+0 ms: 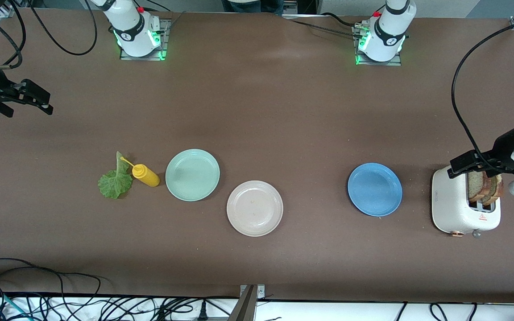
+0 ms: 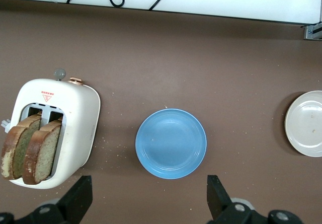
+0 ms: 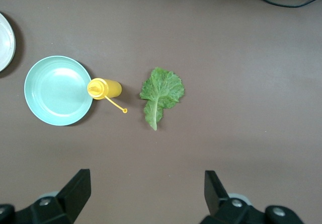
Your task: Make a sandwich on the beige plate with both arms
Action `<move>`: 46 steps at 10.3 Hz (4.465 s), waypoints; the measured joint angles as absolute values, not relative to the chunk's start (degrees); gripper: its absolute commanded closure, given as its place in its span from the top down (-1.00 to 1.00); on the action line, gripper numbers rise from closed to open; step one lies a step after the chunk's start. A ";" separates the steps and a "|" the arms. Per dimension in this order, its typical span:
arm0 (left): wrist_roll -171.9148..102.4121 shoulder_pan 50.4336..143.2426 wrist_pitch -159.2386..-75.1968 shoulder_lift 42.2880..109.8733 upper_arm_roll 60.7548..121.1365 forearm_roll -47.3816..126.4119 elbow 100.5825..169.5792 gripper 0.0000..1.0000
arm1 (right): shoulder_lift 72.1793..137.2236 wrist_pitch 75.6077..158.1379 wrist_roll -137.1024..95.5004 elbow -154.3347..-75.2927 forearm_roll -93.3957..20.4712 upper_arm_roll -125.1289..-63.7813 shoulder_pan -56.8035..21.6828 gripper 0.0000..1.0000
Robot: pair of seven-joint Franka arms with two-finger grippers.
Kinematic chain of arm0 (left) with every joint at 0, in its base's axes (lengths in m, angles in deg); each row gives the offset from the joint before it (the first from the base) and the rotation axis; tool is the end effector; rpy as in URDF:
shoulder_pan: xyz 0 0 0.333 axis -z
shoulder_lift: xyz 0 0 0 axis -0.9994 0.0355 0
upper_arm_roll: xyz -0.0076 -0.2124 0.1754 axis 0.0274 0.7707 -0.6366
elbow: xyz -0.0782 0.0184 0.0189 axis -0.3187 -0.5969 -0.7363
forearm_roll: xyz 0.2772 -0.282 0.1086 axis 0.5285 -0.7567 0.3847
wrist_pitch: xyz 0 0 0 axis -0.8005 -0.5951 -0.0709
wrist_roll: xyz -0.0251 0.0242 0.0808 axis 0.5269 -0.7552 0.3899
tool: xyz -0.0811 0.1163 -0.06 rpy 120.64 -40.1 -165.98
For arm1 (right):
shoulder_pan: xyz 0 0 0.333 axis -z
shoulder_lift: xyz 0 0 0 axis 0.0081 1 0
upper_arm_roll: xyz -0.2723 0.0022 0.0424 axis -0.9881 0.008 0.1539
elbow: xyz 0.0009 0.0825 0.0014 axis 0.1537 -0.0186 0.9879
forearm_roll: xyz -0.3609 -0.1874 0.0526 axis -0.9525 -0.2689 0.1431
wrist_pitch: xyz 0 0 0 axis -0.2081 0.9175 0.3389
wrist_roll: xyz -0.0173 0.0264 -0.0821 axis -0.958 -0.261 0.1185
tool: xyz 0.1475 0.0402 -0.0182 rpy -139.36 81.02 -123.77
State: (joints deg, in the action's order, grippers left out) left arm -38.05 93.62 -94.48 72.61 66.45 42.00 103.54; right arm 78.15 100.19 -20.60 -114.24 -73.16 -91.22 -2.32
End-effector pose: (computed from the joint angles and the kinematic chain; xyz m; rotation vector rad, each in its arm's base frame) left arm 0.6805 -0.0216 0.4927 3.0640 0.0921 0.1077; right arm 0.5726 -0.0033 0.5100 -3.1342 -0.1326 -0.0959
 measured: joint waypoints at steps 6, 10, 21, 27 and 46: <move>-40.94 93.13 -94.44 72.68 65.95 42.00 104.37 1.00 | 78.15 100.19 -20.60 -114.24 -73.16 -91.22 -2.33 1.00; -49.57 89.13 -94.41 73.87 65.65 42.42 105.03 1.00 | 78.15 100.19 -20.60 -114.24 -73.15 -91.21 -2.33 1.00; -68.49 82.09 -102.22 86.28 65.32 46.42 105.21 1.00 | 78.15 100.19 -20.60 -114.23 -73.13 -91.19 -2.34 1.00; -68.57 81.62 -96.48 86.37 65.32 46.42 106.15 0.42 | 78.15 100.19 -20.60 -114.23 -73.13 -91.19 -2.34 1.00; -68.22 79.73 -94.76 82.76 65.90 46.52 102.96 -1.00 | 78.15 100.19 -20.60 -114.23 -73.13 -91.21 -2.33 1.00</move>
State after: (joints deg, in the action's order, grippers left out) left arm -68.22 79.73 -94.76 82.76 65.90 46.52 102.96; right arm 78.15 100.19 -20.60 -114.23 -73.13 -91.21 -2.33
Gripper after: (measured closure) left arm 0.885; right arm 0.000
